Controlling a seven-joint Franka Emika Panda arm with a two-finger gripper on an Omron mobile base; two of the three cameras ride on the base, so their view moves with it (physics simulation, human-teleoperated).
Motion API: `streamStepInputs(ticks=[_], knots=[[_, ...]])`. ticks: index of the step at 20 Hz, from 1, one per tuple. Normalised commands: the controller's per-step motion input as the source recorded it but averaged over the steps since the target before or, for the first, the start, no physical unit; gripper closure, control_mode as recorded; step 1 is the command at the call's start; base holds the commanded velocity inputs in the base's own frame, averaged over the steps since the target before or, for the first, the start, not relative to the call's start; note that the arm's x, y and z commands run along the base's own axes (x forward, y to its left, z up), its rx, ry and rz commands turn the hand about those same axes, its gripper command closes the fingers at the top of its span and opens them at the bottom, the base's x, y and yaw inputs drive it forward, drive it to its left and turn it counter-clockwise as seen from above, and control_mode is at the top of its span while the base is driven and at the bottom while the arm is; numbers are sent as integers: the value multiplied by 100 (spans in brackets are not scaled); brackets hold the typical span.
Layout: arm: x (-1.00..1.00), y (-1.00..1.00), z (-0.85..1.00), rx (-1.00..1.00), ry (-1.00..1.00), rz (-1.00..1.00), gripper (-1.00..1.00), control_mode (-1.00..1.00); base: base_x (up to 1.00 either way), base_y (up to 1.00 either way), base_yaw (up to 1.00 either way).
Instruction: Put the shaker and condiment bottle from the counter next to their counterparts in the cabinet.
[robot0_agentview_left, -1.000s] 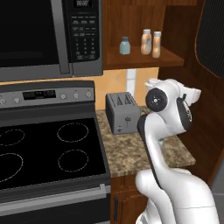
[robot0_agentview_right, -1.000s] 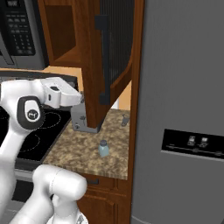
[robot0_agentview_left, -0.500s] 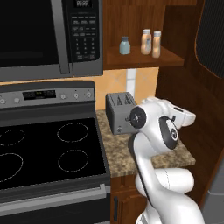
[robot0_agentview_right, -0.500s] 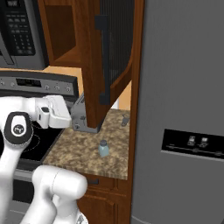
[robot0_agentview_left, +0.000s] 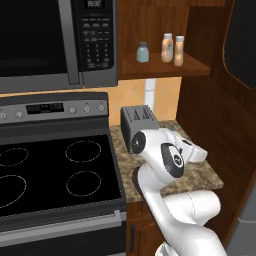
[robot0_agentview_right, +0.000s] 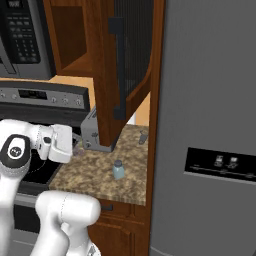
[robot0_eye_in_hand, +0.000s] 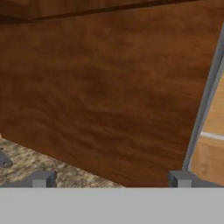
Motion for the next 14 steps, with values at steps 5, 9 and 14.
streamStepInputs(ticks=[5, 9, 14], knots=[[-6, -20, -97, 0, -6, 0, -100, -100, 0, 0, 0], [0, -33, -97, 0, -16, 0, -100, -100, 0, 0, 0], [0, -28, -52, 0, -18, 0, -100, -100, 0, 0, 0]])
